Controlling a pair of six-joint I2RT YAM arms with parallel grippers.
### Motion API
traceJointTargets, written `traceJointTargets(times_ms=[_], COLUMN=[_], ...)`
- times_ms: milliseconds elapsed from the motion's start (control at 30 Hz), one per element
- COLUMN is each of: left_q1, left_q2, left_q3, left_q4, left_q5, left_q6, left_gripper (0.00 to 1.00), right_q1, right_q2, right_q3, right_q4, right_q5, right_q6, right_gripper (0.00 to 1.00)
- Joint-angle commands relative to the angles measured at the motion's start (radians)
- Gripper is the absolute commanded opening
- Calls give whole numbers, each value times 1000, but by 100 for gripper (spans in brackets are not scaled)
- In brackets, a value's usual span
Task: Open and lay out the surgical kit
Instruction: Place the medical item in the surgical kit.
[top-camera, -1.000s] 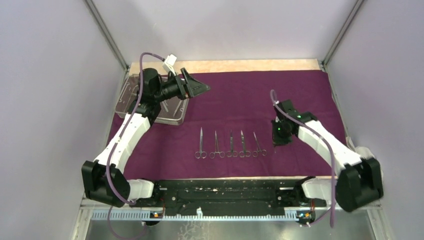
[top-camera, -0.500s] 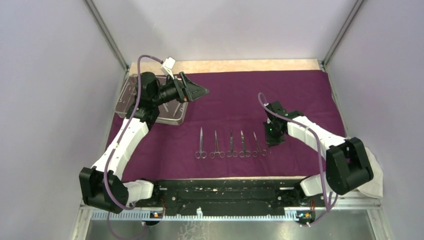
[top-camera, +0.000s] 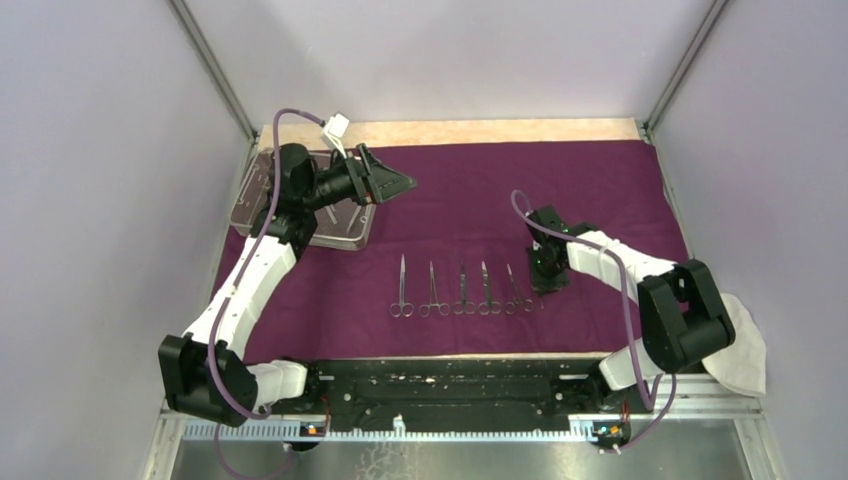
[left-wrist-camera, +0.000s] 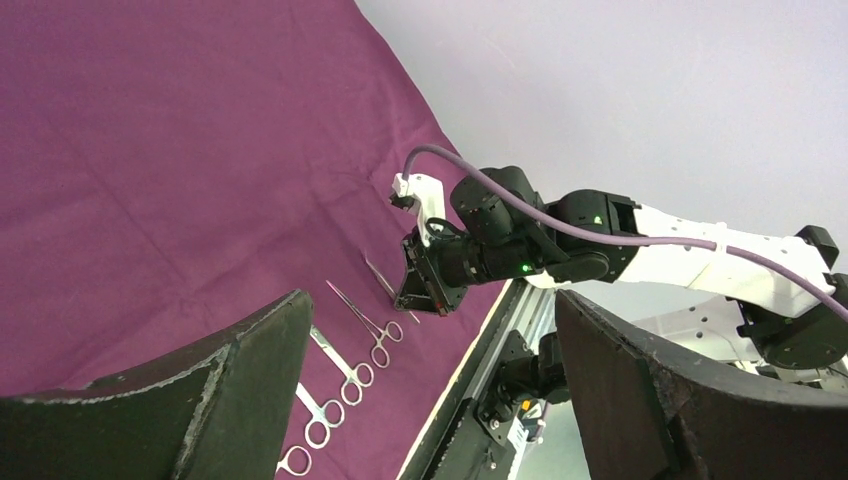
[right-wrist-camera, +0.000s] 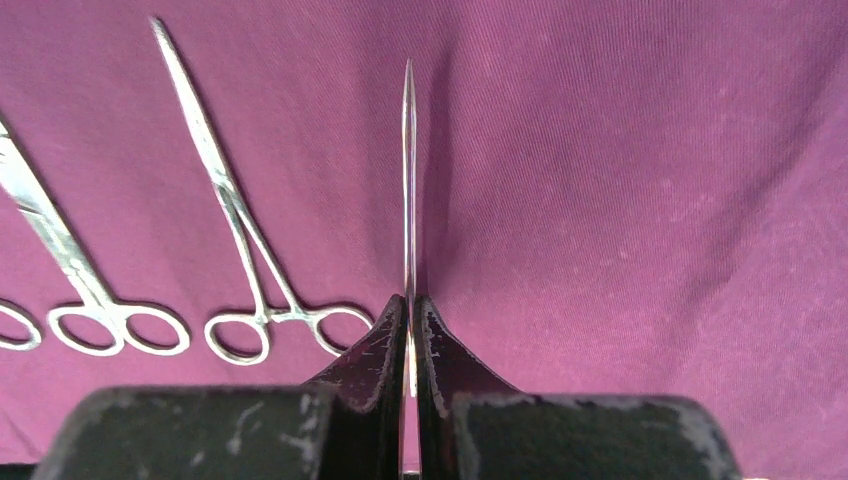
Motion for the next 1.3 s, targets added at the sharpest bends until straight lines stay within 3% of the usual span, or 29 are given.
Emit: traceJointTargets(times_ms=[0, 567, 1133, 1267], left_q1=[17, 24, 25, 25], left_q2=[-17, 3, 14, 13], left_q3=[7, 4, 8, 6], left_q4=[58, 81, 88, 87], left_q5=[38, 67, 63, 61], left_q6=[7, -12, -22, -28], left_gripper=[97, 97, 97, 97], right_q1=[0, 9, 6, 5], right_q2=[-15, -56, 19, -14], right_q3=[-40, -22, -16, -15], right_q4=[4, 14, 52, 20], right_q5=[28, 70, 45, 39], right_q6=[31, 35, 43, 59], right_gripper=[0, 6, 12, 20])
